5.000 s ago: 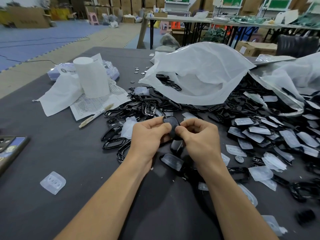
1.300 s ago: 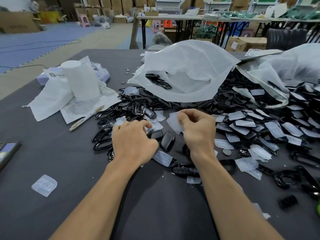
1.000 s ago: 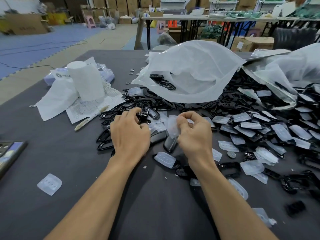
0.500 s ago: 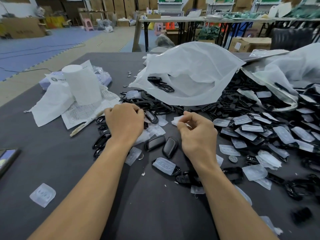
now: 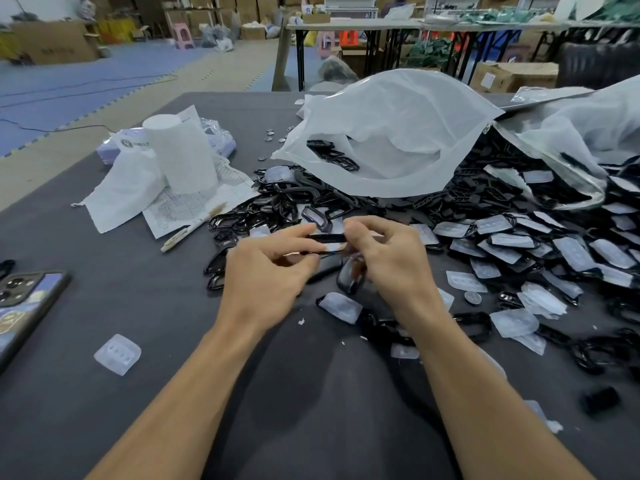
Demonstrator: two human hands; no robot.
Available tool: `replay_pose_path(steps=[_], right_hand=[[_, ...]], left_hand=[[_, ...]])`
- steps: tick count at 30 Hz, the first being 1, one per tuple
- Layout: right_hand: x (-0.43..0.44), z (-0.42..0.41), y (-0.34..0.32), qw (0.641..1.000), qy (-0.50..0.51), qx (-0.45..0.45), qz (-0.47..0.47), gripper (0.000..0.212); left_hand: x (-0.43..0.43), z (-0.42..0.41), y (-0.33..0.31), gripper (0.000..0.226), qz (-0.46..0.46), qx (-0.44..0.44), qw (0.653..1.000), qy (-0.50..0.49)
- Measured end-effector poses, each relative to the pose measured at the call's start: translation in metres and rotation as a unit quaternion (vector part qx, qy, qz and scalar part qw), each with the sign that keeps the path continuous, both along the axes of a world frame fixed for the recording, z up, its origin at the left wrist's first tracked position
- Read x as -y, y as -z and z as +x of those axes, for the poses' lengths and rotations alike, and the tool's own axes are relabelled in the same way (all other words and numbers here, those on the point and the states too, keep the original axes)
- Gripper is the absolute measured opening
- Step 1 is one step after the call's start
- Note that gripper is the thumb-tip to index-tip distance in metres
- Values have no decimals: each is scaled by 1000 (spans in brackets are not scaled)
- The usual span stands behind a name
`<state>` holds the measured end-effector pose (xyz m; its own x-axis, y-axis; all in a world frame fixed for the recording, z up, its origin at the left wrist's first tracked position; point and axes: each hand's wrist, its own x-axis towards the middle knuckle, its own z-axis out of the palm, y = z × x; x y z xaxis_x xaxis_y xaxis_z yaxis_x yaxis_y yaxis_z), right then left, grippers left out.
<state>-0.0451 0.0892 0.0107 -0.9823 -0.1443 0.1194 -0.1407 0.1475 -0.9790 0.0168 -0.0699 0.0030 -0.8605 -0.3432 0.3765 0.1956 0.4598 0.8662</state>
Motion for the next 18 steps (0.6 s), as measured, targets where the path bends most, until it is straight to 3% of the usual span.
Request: replay_pose_path(steps=[3,6,8,10,12,13,16,18], right_hand=[[-2,2,-3,998,-30,35,-36,25],[-14,3,-9,996,-87,15,0,19],[-21,6,-12,992,-116,13,39,15],[-25,7,-12,988,-64,-22,136,9],[-31,10,-15,961,12,-77,264,12],[-35,12,-19,946,1,-82,314,14],[-46,22,-32,888,-122,-30,442,11],[-48,26,-35,856,-161,-1,491,24]], left_hand=[[-11,0,1,25,68,25,996,44],[-17,1,2,20,118,62,990,35],[-17,2,2,28,100,84,991,27],[-15,4,-1,32,32,109,993,9],[-13,6,-4,38,-37,140,989,-38],[-12,7,-5,36,-45,148,986,-65],[-10,5,-5,19,-3,127,985,-117],[-10,2,-2,20,29,120,985,-120]])
